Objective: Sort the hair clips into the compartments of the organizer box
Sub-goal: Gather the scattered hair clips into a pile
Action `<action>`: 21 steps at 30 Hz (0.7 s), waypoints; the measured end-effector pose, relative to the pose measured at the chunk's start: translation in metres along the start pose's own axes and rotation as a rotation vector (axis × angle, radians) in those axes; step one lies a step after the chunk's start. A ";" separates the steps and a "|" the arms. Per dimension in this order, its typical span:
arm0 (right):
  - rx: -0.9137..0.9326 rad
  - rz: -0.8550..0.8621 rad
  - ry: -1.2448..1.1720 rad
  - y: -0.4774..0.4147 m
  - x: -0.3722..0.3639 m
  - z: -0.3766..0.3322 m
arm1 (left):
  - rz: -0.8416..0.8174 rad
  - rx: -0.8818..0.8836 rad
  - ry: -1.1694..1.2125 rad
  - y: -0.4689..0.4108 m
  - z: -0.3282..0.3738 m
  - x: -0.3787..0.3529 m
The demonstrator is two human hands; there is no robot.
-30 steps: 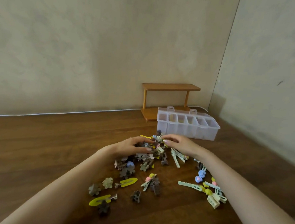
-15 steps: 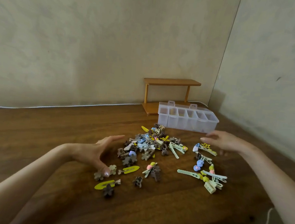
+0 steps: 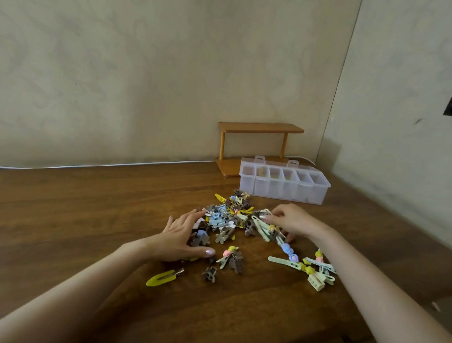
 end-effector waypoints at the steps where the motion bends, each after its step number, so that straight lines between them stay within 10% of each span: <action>1: 0.017 -0.012 -0.035 0.000 -0.004 -0.008 | 0.039 0.011 0.024 -0.006 0.004 0.000; 5: 0.094 -0.061 -0.180 0.009 -0.001 -0.024 | 0.186 0.010 0.204 -0.016 0.023 0.009; 14: -0.089 -0.356 0.239 0.080 0.055 0.071 | -0.206 0.014 0.043 0.041 -0.026 0.026; 21: -0.119 -0.306 0.175 0.091 0.033 0.067 | 0.042 -0.072 -0.033 0.043 0.004 -0.006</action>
Point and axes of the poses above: each hand's wrist, its own y-axis away from the middle knuckle, its own x-axis out of the back of the hand, z = x × y, the point moved 9 cm from there along -y, towards the middle knuckle, and after that the axes turned 13 degrees about z, right-handed, at the moved point
